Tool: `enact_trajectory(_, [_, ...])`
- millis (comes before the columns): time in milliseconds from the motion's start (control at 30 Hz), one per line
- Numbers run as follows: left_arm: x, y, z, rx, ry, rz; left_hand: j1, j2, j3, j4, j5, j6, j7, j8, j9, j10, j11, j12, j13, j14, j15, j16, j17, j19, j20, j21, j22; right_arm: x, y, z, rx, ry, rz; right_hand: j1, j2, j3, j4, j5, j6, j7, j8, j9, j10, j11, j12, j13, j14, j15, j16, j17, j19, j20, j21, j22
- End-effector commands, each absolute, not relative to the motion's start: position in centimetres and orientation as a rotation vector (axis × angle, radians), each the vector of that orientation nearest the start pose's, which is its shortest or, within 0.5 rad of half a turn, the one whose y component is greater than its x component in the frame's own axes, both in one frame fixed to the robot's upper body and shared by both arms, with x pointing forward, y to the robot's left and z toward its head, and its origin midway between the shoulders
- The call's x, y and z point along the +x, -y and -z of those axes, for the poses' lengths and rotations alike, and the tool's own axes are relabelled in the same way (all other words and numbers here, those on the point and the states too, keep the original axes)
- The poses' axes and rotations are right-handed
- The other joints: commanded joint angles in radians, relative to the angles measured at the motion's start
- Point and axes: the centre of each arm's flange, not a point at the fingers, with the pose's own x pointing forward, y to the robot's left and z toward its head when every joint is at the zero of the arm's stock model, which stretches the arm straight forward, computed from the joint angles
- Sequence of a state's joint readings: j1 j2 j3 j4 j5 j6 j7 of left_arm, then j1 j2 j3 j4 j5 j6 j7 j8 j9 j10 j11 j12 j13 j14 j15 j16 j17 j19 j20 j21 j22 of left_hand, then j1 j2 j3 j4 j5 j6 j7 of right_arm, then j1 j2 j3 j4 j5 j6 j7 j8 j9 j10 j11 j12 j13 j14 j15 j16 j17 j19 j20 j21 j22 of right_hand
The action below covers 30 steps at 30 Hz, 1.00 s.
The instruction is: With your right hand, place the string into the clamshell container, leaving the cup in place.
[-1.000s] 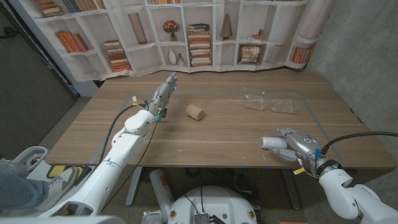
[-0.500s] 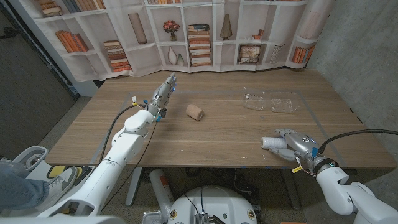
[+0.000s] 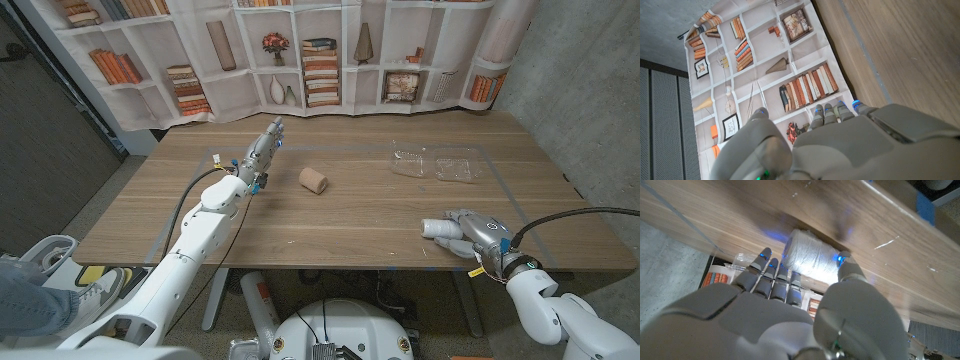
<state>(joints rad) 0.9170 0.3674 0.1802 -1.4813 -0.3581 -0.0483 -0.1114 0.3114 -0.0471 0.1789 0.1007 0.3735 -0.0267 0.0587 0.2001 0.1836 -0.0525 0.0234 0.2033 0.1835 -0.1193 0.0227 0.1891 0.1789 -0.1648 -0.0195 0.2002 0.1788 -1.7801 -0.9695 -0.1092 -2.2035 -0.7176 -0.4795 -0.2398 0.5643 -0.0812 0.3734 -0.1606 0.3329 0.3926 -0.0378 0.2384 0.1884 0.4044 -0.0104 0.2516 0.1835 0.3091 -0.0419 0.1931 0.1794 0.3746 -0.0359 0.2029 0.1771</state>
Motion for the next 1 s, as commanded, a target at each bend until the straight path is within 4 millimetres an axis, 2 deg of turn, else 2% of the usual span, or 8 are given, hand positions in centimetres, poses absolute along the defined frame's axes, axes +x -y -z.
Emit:
enact_trajectory(33, [64.03, -25.96, 1.14, 0.09, 0.55, 0.238, 0.001, 0.011, -0.004, -0.001, 0.007, 0.004, 0.004, -0.003, 0.004, -0.002, -0.004, -0.002, 0.003, -0.004, 0.002, -0.002, 0.003, -0.007, 0.003, 0.0, 0.003, 44.18, 32.28, 17.21, -1.54, 0.326, 0.234, 0.025, 0.001, 0.014, 0.002, 0.006, 0.047, -0.015, 0.013, 0.003, 0.04, -0.008, 0.014, 0.004, 0.031, -0.048, 0.012, 0.001, 0.018, 0.002, 0.007, 0.003])
enact_trajectory(133, [63.99, -25.96, 1.15, 0.096, 0.549, 0.238, 0.001, 0.011, -0.004, -0.001, 0.007, 0.004, 0.004, -0.003, 0.004, -0.002, -0.002, -0.002, 0.003, -0.004, 0.002, -0.002, 0.003, -0.007, 0.003, 0.0, 0.003, 44.19, 32.27, 17.3, -1.54, 0.333, 0.242, 0.038, 0.003, 0.018, 0.003, 0.007, 0.073, -0.03, 0.015, 0.003, 0.067, -0.022, 0.02, 0.003, 0.056, -0.058, 0.015, 0.001, 0.033, -0.004, 0.01, 0.004])
enact_trajectory(167, [63.97, -25.96, 1.17, 0.094, 0.548, 0.238, 0.001, 0.011, -0.005, -0.001, 0.007, 0.004, 0.003, -0.003, 0.004, -0.001, -0.001, -0.002, 0.003, -0.003, 0.001, -0.002, 0.003, -0.007, 0.003, 0.0, 0.003, 44.17, 32.24, 17.33, -1.542, 0.337, 0.248, 0.044, 0.005, 0.021, 0.003, 0.007, 0.08, -0.032, 0.015, 0.003, 0.079, -0.037, 0.023, 0.003, 0.064, -0.061, 0.015, 0.001, 0.038, -0.008, 0.011, 0.004])
enact_trajectory(267, [63.9, -26.0, 1.26, 0.09, 0.55, 0.236, 0.001, 0.012, -0.005, -0.001, 0.007, 0.004, 0.004, -0.003, 0.004, -0.001, -0.002, -0.002, 0.003, -0.003, 0.0, -0.002, 0.003, -0.007, 0.003, 0.0, 0.003, 44.08, 32.23, 17.35, -1.537, 0.351, 0.257, 0.056, 0.009, 0.027, 0.004, 0.007, 0.112, -0.041, 0.021, 0.003, 0.107, -0.04, 0.029, 0.003, 0.096, -0.07, 0.02, 0.001, 0.05, -0.014, 0.013, 0.004])
enact_trajectory(367, [63.84, -26.03, 1.37, 0.089, 0.547, 0.236, 0.002, 0.012, -0.005, -0.001, 0.007, 0.004, 0.004, -0.003, 0.004, -0.001, -0.002, -0.002, 0.003, -0.003, 0.0, -0.002, 0.003, -0.007, 0.004, 0.0, 0.003, 43.95, 32.17, 17.32, -1.536, 0.366, 0.265, 0.073, 0.013, 0.034, 0.006, 0.007, 0.158, -0.05, 0.027, 0.003, 0.151, -0.064, 0.038, 0.002, 0.131, -0.086, 0.02, 0.001, 0.066, -0.023, 0.014, 0.005])
enact_trajectory(467, [63.78, -26.11, 1.47, 0.09, 0.545, 0.234, 0.002, 0.013, -0.006, -0.001, 0.007, 0.004, 0.004, -0.003, 0.004, -0.002, -0.003, -0.002, 0.003, -0.003, 0.001, -0.002, 0.003, -0.007, 0.005, 0.0, 0.003, 43.81, 32.09, 17.25, -1.531, 0.378, 0.275, 0.086, 0.018, 0.04, 0.008, 0.005, 0.195, -0.061, 0.031, 0.004, 0.186, -0.073, 0.045, 0.002, 0.168, -0.098, 0.023, 0.0, 0.086, -0.032, 0.018, 0.006])
enact_trajectory(633, [63.69, -26.21, 1.66, 0.088, 0.543, 0.233, 0.002, 0.013, -0.007, -0.001, 0.007, 0.005, 0.004, -0.003, 0.004, -0.002, -0.002, -0.002, 0.003, -0.004, 0.001, -0.002, 0.003, -0.008, 0.006, 0.0, 0.003, 43.71, 31.99, 17.15, -1.53, 0.388, 0.28, 0.096, 0.024, 0.046, 0.008, 0.003, 0.224, -0.065, 0.036, 0.004, 0.213, -0.072, 0.051, 0.001, 0.188, -0.102, 0.024, 0.0, 0.098, -0.037, 0.02, 0.006])
enact_trajectory(1000, [63.45, -26.43, 1.52, 0.092, 0.544, 0.23, 0.003, 0.015, -0.009, -0.001, 0.007, 0.005, 0.004, -0.002, 0.004, -0.002, -0.002, -0.002, 0.003, -0.003, 0.001, -0.002, 0.003, -0.008, 0.008, 0.0, 0.003, 43.68, 31.85, 16.4, -1.524, 0.401, 0.284, 0.105, 0.028, 0.051, 0.009, -0.001, 0.241, -0.066, 0.035, 0.004, 0.23, -0.081, 0.051, 0.0, 0.203, -0.106, 0.021, 0.0, 0.11, -0.041, 0.021, 0.007])
